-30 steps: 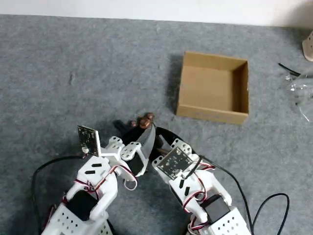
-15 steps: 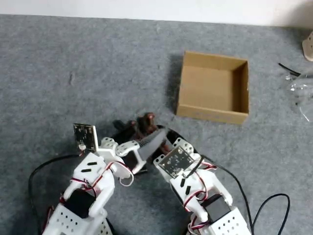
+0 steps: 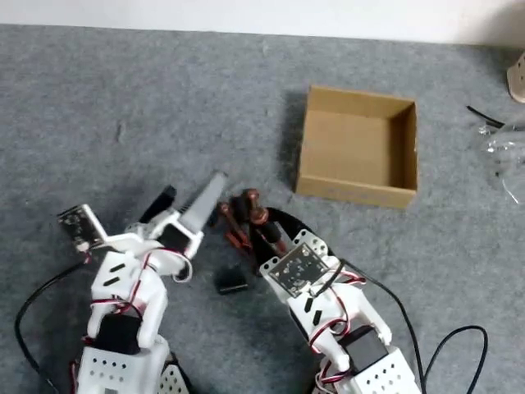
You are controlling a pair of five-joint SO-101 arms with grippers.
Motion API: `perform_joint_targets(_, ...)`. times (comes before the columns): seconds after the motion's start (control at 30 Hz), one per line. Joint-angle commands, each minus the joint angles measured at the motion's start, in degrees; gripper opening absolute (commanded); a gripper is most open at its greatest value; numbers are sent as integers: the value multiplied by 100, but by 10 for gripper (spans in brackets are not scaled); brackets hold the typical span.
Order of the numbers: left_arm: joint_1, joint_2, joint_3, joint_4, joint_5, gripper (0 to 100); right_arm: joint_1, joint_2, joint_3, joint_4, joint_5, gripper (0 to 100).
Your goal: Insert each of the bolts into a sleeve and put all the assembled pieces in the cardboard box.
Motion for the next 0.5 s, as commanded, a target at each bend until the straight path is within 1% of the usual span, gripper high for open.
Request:
perform_joint_targets(0.0, -268, -110, -92, -176, -18, 405, 145, -119, 760, -48, 26, 4)
perform_joint_targets(0.1, -295, -101, -75, -167, -457, 346, 171, -119, 760, -48, 18, 4)
perform_joint_targets(0.23, -303, -101, -75, -176, -721, 187, 171, -119, 769, -48, 18, 4)
perform_joint_targets(0.3, -303, -101, -75, -176, -862, 126, 171, -119, 769, -48, 18, 4)
perform_joint_targets(0.37, -303, -110, -75, -176, -1029, 99, 163, -119, 769, -48, 18, 4)
perform_joint_targets(0.47, -303, -110, -75, -176, -1073, 96, 171, -119, 769, -48, 18, 4)
